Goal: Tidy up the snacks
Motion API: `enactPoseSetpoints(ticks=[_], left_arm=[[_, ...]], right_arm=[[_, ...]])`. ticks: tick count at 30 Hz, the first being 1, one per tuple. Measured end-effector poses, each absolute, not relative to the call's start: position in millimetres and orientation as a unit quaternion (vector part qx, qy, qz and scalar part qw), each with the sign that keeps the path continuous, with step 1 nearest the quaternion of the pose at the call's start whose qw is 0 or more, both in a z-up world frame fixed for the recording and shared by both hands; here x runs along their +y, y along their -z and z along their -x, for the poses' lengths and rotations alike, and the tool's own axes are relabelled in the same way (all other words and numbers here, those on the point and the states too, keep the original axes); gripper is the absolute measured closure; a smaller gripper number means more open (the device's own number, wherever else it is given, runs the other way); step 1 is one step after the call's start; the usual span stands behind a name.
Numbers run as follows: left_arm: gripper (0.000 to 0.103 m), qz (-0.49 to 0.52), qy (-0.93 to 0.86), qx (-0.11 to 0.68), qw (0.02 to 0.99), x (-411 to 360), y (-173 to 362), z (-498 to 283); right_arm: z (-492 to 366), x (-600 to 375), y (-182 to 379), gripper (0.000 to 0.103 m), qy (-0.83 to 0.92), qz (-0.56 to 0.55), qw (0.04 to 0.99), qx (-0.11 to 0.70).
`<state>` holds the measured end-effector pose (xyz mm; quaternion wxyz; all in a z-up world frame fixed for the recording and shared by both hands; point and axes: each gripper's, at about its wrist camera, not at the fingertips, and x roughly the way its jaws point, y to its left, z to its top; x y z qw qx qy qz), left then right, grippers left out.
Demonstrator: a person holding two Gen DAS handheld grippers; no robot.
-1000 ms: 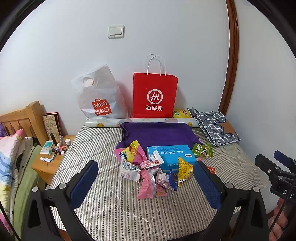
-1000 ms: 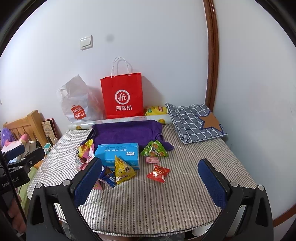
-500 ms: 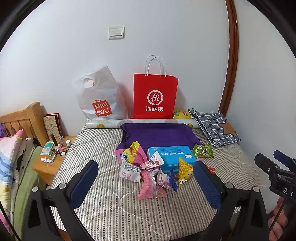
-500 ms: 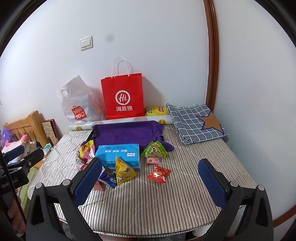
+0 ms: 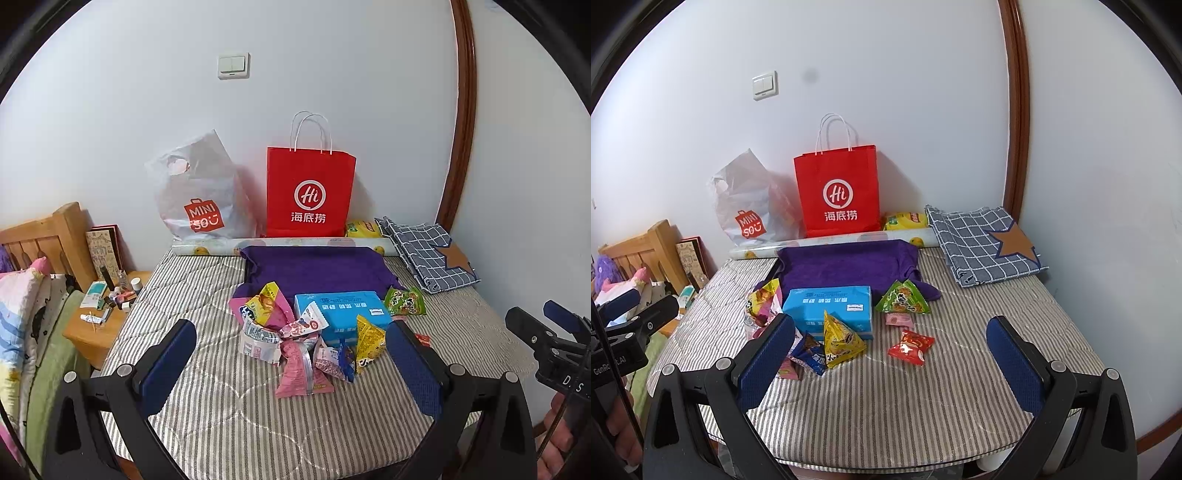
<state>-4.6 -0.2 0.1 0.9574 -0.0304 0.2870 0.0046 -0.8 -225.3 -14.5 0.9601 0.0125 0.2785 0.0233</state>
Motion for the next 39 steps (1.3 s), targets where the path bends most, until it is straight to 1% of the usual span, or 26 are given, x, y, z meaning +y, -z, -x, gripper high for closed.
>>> enactPoseSetpoints(ticks=[7,14,18,24,27,30,32,33,34,35,37,39], left_arm=[[0.000,0.030,-0.010,0.290,0.957,1.0,3.8,1.4],[0.000,0.031,-0.027,0.300,0.953,8.5,20.8,-13.0],[0.000,0.029,-0.041,0.308,0.950,13.6,36.8,-24.5],[0.000,0.025,-0.041,0.353,0.934,23.2,73.7,-54.1],[0.000,0.021,-0.039,0.371,0.927,26.1,88.9,-65.9],[0.001,0.026,-0.042,0.379,0.924,31.6,103.2,-79.1],[0.001,0.033,-0.033,0.385,0.922,35.1,111.3,-87.2],[0.001,0.036,-0.031,0.385,0.922,36.0,113.9,-90.2],[0.001,0.039,-0.029,0.385,0.922,37.8,117.0,-93.3],[0.001,0.041,-0.027,0.386,0.921,38.3,119.1,-96.2],[0.001,0.044,-0.024,0.390,0.920,39.4,122.2,-101.2],[0.001,0.044,-0.021,0.392,0.919,40.5,125.4,-106.3]], right_arm=[[-2.5,-223.3,18.4,0.001,-0.025,-0.011,0.959,0.281],[-16.0,-224.8,33.6,0.000,0.002,0.007,0.958,0.286],[-29.2,-234.0,53.6,0.000,0.012,0.006,0.956,0.293],[-54.7,-245.4,90.6,0.001,0.015,0.013,0.947,0.321],[-73.0,-255.1,111.5,0.001,0.017,-0.007,0.936,0.352],[-91.5,-264.5,130.4,0.006,0.012,-0.041,0.926,0.375],[-103.1,-267.5,141.5,0.012,0.007,-0.054,0.919,0.390],[-110.3,-267.7,148.5,0.020,0.010,-0.058,0.915,0.399],[-114.8,-267.3,152.3,0.025,0.014,-0.059,0.913,0.404],[-121.8,-267.2,157.4,0.028,0.018,-0.060,0.910,0.411],[-135.3,-265.3,166.0,0.028,0.021,-0.059,0.904,0.424],[-146.6,-262.2,173.4,0.031,0.019,-0.058,0.900,0.432]])
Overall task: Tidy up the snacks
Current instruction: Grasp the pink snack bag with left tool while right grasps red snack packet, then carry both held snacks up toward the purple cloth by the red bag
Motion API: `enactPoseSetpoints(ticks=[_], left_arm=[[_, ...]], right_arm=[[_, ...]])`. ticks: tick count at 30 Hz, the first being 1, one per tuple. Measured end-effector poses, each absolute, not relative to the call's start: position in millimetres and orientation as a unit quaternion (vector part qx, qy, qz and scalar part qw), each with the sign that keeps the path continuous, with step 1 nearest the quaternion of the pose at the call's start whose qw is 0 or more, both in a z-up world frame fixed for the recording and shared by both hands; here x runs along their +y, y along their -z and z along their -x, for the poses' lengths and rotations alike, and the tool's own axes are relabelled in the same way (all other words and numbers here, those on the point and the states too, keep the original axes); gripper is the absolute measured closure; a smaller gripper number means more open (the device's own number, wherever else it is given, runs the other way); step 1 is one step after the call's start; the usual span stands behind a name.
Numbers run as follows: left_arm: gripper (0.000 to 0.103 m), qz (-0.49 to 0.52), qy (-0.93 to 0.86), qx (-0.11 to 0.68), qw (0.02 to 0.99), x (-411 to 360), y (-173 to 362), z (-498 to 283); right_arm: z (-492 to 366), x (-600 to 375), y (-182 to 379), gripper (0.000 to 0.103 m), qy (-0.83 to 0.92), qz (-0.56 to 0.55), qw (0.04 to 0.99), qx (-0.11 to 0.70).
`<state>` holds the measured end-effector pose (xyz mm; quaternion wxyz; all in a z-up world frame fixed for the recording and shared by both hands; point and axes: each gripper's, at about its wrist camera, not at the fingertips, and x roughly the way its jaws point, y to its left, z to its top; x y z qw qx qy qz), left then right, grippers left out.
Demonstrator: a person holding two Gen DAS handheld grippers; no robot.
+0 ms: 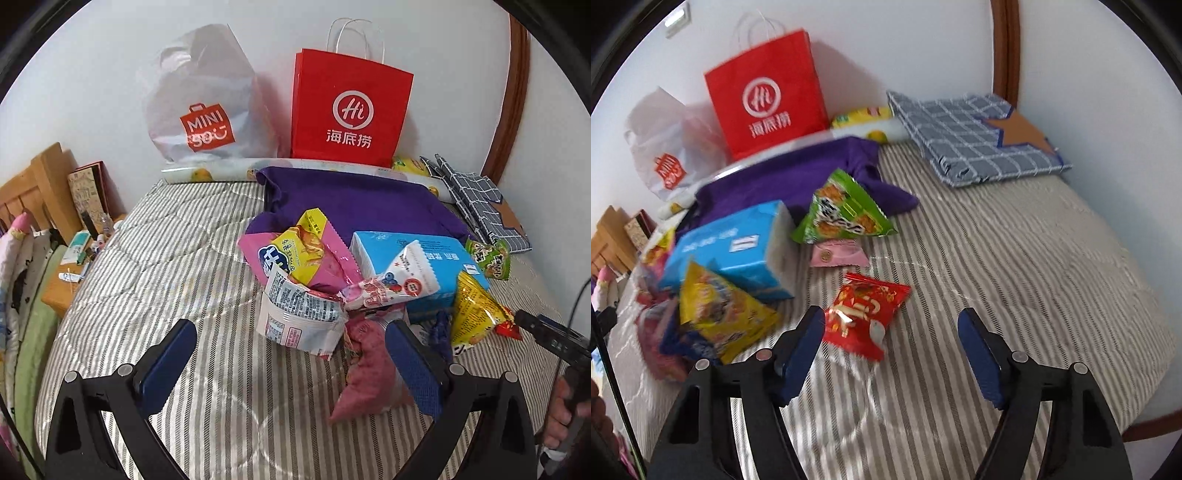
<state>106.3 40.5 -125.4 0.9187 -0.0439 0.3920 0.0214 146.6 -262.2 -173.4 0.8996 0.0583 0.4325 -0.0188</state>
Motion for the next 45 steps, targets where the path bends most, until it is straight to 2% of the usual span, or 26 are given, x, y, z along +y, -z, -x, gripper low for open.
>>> enactPoseSetpoints(ticks=[6,10,13,19,21,24,26,27,31,45], left_arm=[[0.001,0.042,-0.018,0.396,0.917,44.0,130.4,-117.8],[0.001,0.053,-0.009,0.402,0.914,46.0,133.7,-120.7],[0.001,0.049,0.006,0.401,0.915,39.5,136.4,-121.0],[0.001,0.029,0.030,0.422,0.906,15.6,148.2,-119.5],[0.010,0.023,0.027,0.434,0.900,8.0,156.5,-121.5],[0.034,0.030,0.035,0.450,0.892,3.0,164.6,-123.1],[0.063,0.040,0.046,0.458,0.887,1.5,168.4,-123.1],[0.067,0.045,0.052,0.460,0.885,1.2,169.3,-122.5],[0.072,0.046,0.057,0.450,0.890,3.3,165.5,-116.3],[0.072,0.051,0.004,0.427,0.903,29.5,138.5,-82.1]], right_arm=[[-171.7,-251.6,189.2,0.035,0.021,-0.045,0.890,0.454],[-178.8,-246.3,203.9,0.061,0.024,-0.015,0.880,0.474],[-174.0,-240.3,202.9,0.061,0.039,0.023,0.888,0.457],[-164.7,-241.7,201.5,0.062,0.037,0.032,0.897,0.439],[-160.5,-242.3,198.9,0.062,0.035,0.036,0.899,0.435],[-150.7,-244.2,194.2,0.062,0.031,0.041,0.902,0.428],[-145.1,-245.9,192.7,0.062,0.032,0.041,0.904,0.425],[-142.3,-247.8,192.3,0.062,0.033,0.039,0.904,0.424],[-133.3,-254.2,193.2,0.062,0.036,0.037,0.904,0.424],[-97.1,-251.6,168.4,0.062,0.019,0.025,0.917,0.398]])
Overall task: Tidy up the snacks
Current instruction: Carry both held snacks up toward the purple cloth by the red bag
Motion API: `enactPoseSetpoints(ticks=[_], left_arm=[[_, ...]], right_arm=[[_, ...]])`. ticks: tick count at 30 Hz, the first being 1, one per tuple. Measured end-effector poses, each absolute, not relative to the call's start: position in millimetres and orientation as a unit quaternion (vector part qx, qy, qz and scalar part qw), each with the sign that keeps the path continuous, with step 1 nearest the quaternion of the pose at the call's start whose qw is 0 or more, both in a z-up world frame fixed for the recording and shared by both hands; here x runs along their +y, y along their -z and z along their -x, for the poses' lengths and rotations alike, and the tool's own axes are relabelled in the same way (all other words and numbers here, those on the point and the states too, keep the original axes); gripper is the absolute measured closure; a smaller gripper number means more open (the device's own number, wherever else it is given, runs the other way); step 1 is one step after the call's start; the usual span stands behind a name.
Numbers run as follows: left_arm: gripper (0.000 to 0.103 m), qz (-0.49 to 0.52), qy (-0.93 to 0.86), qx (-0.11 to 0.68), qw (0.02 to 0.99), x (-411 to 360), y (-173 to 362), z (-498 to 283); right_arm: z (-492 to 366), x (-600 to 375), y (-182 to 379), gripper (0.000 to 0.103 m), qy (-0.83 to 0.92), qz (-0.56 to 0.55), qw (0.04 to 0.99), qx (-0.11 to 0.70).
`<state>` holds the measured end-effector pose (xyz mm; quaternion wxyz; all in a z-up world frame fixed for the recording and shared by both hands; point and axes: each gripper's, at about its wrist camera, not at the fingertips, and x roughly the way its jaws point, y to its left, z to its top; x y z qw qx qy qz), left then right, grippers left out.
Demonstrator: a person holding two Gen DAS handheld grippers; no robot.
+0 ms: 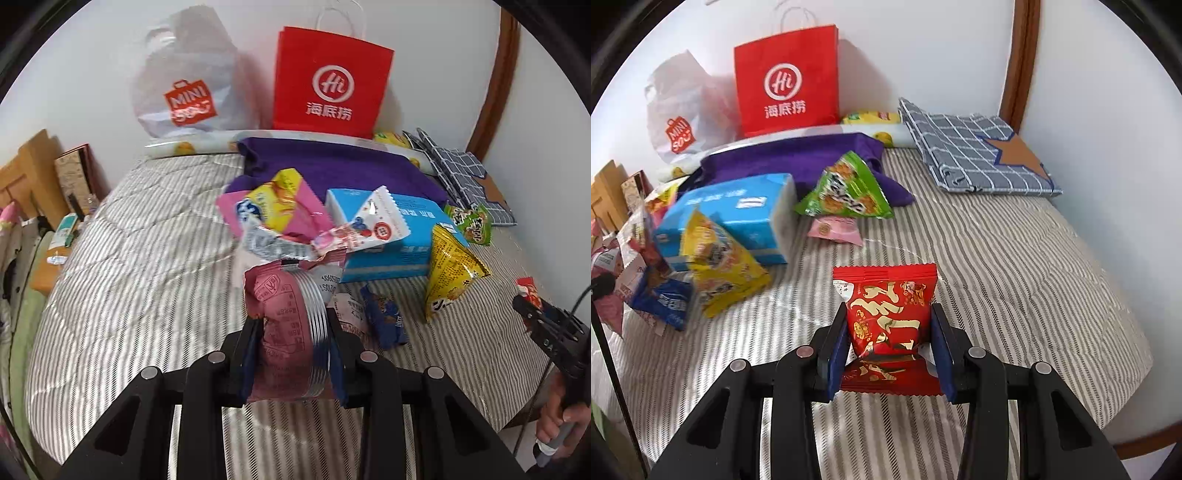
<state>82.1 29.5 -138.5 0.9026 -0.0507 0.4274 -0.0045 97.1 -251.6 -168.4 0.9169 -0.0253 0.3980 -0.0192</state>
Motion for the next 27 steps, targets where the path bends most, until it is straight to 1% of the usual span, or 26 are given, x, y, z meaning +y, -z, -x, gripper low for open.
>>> enactPoseSetpoints(ticks=[1,7,9,14,27], left_arm=[[0.070,0.054,-0.002,0.428,0.902,33.0,137.1,-79.7],[0.070,0.058,-0.027,0.443,0.894,44.1,141.0,-74.1],[0.071,0.057,-0.041,0.453,0.889,47.8,146.3,-74.0],[0.071,0.067,-0.051,0.449,0.889,55.9,146.7,-70.1],[0.071,0.066,0.012,0.413,0.908,33.4,98.3,-65.0]], right_arm=[[-94.9,-249.9,166.2,0.062,0.017,0.025,0.918,0.396],[-81.9,-245.6,157.4,0.062,0.015,0.020,0.920,0.390],[-78.2,-244.9,155.7,0.062,0.015,0.020,0.921,0.389],[-71.2,-243.4,151.5,0.062,0.017,0.022,0.922,0.387],[-68.7,-222.6,128.6,0.062,-0.014,0.023,0.924,0.381]])
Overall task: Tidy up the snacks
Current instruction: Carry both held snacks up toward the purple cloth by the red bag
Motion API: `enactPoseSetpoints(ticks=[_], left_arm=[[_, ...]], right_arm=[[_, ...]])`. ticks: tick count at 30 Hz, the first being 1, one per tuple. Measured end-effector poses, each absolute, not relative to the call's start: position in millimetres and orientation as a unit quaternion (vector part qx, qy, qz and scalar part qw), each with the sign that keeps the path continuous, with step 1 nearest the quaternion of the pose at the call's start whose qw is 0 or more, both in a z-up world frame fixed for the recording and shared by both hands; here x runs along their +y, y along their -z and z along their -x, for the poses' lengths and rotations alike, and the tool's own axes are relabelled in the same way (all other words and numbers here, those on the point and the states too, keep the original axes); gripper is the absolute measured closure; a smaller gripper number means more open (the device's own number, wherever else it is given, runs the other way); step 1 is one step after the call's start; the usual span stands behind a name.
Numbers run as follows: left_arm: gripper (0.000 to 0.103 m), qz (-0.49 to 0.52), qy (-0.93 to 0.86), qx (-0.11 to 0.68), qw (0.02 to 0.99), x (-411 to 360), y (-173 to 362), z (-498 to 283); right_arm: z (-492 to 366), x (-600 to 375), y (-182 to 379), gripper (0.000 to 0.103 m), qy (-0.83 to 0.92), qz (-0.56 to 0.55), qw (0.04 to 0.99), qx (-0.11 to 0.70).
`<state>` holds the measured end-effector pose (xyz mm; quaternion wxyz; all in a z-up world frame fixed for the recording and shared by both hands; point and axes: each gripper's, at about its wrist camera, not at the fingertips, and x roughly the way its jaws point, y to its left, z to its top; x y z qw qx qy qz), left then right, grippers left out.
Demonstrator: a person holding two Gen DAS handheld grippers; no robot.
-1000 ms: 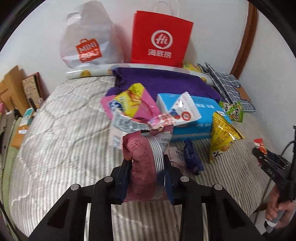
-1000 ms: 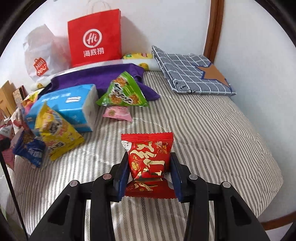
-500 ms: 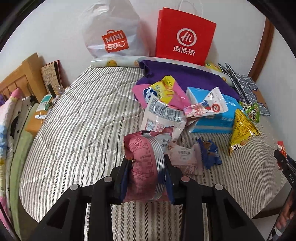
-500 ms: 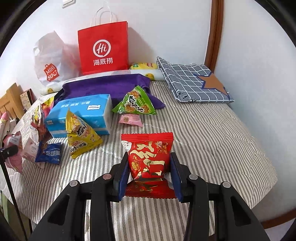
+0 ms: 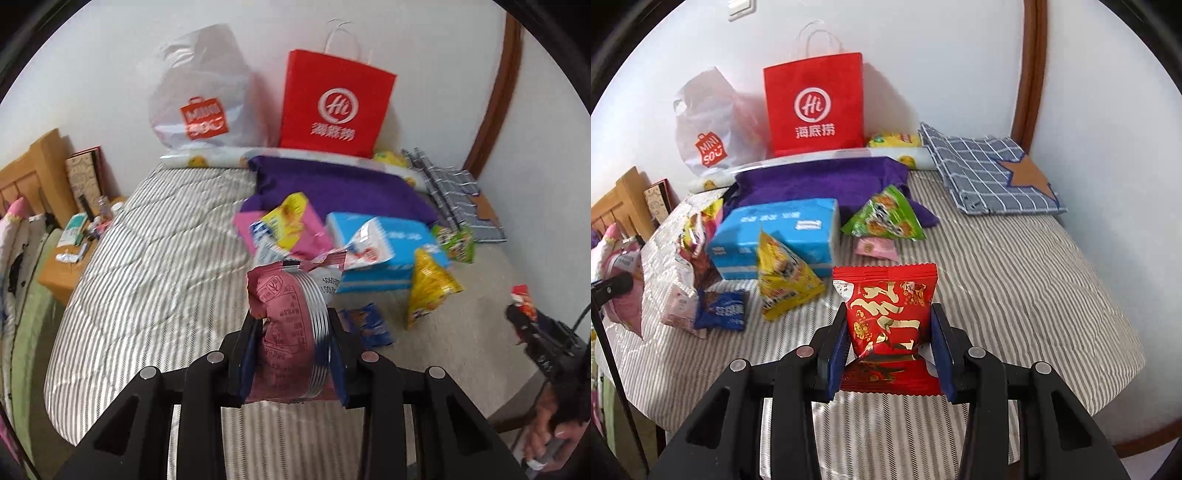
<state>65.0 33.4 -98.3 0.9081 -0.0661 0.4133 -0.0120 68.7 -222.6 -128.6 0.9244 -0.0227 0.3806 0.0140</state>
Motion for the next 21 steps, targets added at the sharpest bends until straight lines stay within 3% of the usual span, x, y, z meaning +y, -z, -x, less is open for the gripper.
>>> enactPoseSetpoints(ticks=[21], left_arm=[[0.071,0.034,0.083,0.381,0.920,-5.7,32.8,-170.5]], right_arm=[[-156.0,-204.2,59.5,0.063,-0.037,0.009,0.939,0.343]])
